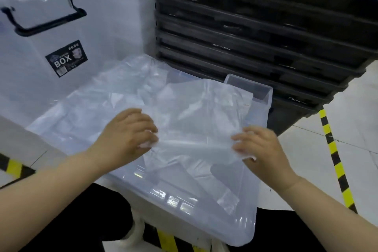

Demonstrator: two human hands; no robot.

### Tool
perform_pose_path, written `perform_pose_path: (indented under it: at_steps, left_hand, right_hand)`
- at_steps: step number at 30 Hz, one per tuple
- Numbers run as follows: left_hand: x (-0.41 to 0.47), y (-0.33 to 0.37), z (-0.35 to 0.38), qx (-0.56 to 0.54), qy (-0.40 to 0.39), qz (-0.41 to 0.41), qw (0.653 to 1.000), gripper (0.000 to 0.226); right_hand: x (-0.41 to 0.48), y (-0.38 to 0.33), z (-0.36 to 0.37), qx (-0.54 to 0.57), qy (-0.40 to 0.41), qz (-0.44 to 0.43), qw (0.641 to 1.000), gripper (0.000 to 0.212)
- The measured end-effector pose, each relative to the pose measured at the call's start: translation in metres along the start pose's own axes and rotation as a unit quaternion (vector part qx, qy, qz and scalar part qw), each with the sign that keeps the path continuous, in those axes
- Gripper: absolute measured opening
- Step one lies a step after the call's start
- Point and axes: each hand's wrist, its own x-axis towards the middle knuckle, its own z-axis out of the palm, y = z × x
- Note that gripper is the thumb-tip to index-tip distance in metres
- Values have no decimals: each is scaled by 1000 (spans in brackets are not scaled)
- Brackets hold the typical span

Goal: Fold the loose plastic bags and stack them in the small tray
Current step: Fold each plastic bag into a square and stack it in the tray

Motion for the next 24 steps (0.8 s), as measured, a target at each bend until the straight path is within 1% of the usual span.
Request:
perform_pose_path:
  at_steps: [1, 3, 5, 7, 9, 10, 11, 12, 13, 14, 15, 16, 17, 18, 19, 20, 21, 22, 24]
  left_hand:
    - [-7, 3, 9, 7, -58, -11, 998, 26]
    - [-13, 6, 25, 42, -143, -27, 988, 33]
    - [-16, 9, 35, 50, -188, -34, 980, 35]
    - [-18, 7, 42, 26, -209, -64, 975, 35]
    - [-18, 5, 43, -19, -249, -118, 961, 38]
    - [-18, 4, 43, -43, -265, -154, 951, 44]
    - [-16, 3, 41, -42, -280, -185, 941, 50]
    - [-17, 1, 40, -49, -313, -208, 925, 47]
    - [-17, -2, 41, -70, -353, -237, 902, 37]
    - [-16, -5, 42, -99, -387, -282, 872, 24]
    - [-14, -7, 40, -125, -399, -322, 849, 19]
    - [-13, -11, 41, -144, -410, -356, 827, 22]
    - [-12, -14, 40, -169, -399, -393, 811, 24]
    - [-11, -18, 42, -209, -360, -436, 798, 22]
    - [-6, -21, 43, -249, -302, -477, 787, 19]
    - [-3, -23, 45, -265, -246, -505, 783, 17]
    - [3, -24, 47, -250, -213, -515, 792, 19]
    - [9, -22, 51, -218, -208, -513, 804, 23]
    - [22, -15, 63, -158, -229, -500, 820, 38]
  right_hand:
    - [-9, 0, 7, 5, -42, 20, 999, 24]
    - [-20, 0, 19, 33, -111, 73, 991, 35]
    - [-25, 2, 28, 49, -136, 121, 982, 38]
    - [-29, 3, 33, 64, -165, 154, 972, 34]
    - [-29, 5, 34, 78, -209, 220, 949, 17]
    - [-27, 4, 33, 92, -256, 263, 926, 9]
    - [-25, 4, 32, 126, -285, 312, 898, 15]
    - [-24, 7, 33, 160, -304, 356, 869, 22]
    - [-23, 9, 34, 186, -308, 389, 848, 24]
    - [-18, 9, 33, 198, -302, 410, 838, 24]
    - [-14, 9, 33, 202, -296, 427, 830, 23]
    - [-11, 10, 34, 203, -294, 437, 826, 23]
    - [-10, 12, 36, 199, -300, 440, 823, 23]
    - [-8, 12, 36, 191, -308, 438, 823, 24]
    - [-7, 12, 37, 180, -315, 432, 825, 25]
    - [-6, 12, 38, 169, -319, 424, 831, 25]
    - [-7, 11, 39, 156, -322, 414, 837, 26]
    - [-7, 10, 40, 146, -323, 406, 843, 26]
    - [-7, 9, 41, 136, -318, 399, 849, 22]
